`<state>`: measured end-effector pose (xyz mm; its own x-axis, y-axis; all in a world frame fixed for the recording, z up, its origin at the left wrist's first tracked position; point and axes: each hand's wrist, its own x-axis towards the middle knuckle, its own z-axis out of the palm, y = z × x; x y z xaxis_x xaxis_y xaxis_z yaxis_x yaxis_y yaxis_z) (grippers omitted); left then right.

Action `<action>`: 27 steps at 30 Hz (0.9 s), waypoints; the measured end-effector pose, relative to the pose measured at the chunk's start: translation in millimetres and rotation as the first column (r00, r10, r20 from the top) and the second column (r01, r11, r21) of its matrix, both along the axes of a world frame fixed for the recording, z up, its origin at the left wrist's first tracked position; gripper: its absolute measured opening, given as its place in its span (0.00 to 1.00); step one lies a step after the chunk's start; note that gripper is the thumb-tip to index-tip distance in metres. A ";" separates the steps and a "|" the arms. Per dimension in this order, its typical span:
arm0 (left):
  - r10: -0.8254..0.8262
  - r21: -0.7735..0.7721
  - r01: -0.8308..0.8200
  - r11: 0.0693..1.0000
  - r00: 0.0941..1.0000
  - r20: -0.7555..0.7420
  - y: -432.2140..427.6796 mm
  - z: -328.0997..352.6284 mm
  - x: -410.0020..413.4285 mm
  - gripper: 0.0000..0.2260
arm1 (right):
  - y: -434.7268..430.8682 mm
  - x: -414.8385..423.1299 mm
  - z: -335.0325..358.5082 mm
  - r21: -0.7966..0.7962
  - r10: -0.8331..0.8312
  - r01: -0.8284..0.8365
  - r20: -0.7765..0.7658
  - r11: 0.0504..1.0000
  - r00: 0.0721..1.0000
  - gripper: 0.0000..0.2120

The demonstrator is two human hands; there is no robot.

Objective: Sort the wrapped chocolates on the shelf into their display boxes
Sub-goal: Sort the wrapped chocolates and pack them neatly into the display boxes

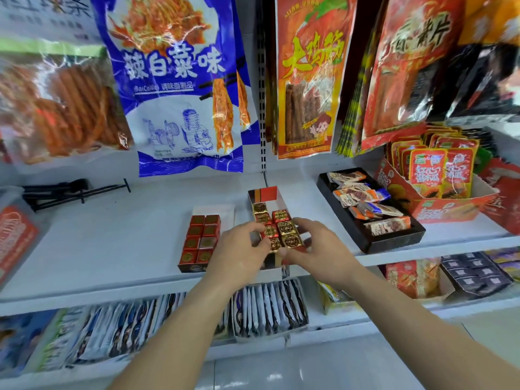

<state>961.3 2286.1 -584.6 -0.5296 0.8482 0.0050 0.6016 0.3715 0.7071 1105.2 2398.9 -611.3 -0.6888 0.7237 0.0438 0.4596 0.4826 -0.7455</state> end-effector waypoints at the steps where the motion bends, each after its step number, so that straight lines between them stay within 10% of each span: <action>1: 0.001 -0.006 -0.001 1.000 1.000 -0.008 -3.8 1.2 -2.3 0.16 | -1.0 -2.9 0.3 -0.007 -0.006 0.006 -0.009 1.000 1.000 0.29; 8: 0.164 -0.076 -0.200 0.977 0.929 -0.331 -38.1 0.1 -38.6 0.25 | -10.6 -27.3 -7.8 0.019 0.007 -0.007 0.005 1.000 1.000 0.37; 20: 0.191 -0.210 -0.233 0.949 0.960 -0.205 -45.4 -9.6 -55.1 0.31 | -20.9 -34.8 3.7 0.013 0.055 -0.056 0.038 0.998 0.998 0.31; 27: 0.021 0.188 0.060 0.980 0.916 -0.401 3.2 23.8 25.0 0.19 | 5.3 56.9 37.6 0.184 -0.151 0.157 -0.047 0.970 0.987 0.17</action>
